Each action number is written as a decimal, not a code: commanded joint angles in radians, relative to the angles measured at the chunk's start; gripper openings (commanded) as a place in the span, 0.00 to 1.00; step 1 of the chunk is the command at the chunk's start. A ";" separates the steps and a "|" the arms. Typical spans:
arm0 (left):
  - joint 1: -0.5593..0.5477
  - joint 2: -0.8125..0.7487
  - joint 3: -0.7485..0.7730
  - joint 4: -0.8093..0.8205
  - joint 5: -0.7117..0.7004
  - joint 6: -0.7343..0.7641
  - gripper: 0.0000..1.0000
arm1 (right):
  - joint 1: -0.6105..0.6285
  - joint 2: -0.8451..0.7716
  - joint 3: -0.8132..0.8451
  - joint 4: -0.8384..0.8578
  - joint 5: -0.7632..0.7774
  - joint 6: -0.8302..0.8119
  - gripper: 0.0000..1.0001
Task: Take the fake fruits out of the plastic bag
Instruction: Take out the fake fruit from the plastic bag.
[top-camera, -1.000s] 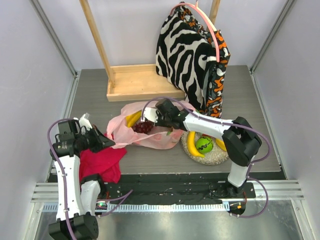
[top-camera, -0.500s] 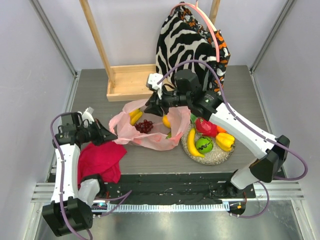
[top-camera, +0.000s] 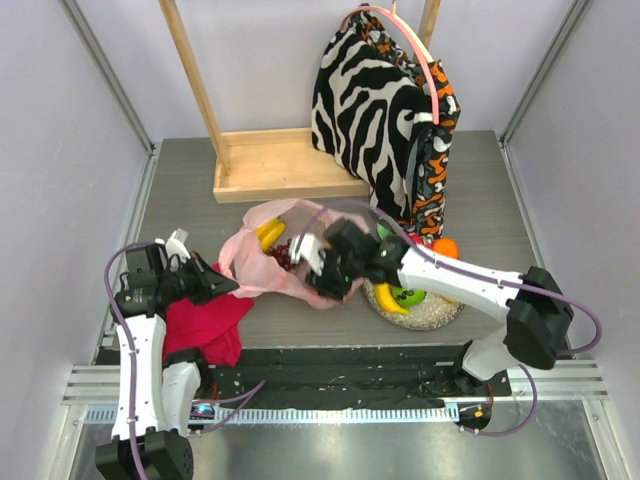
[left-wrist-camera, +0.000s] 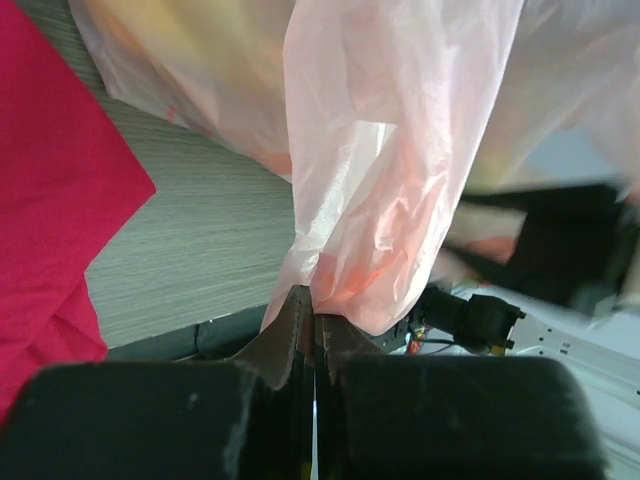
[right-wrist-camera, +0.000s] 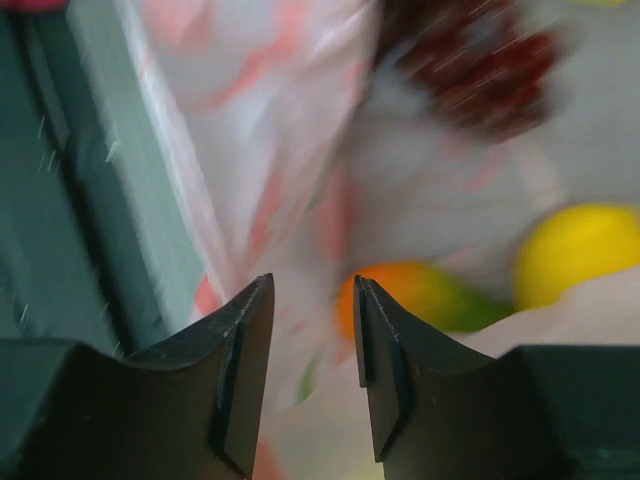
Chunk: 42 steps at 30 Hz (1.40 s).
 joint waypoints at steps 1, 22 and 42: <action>0.006 -0.033 -0.017 0.062 -0.003 -0.034 0.00 | 0.105 -0.149 -0.110 -0.054 0.100 -0.011 0.47; -0.004 -0.085 -0.028 0.079 0.023 -0.024 0.00 | -0.037 0.340 0.314 0.040 0.361 -0.111 0.71; -0.007 -0.078 -0.030 0.093 0.026 -0.028 0.00 | -0.119 0.425 0.193 0.080 0.480 -0.126 0.86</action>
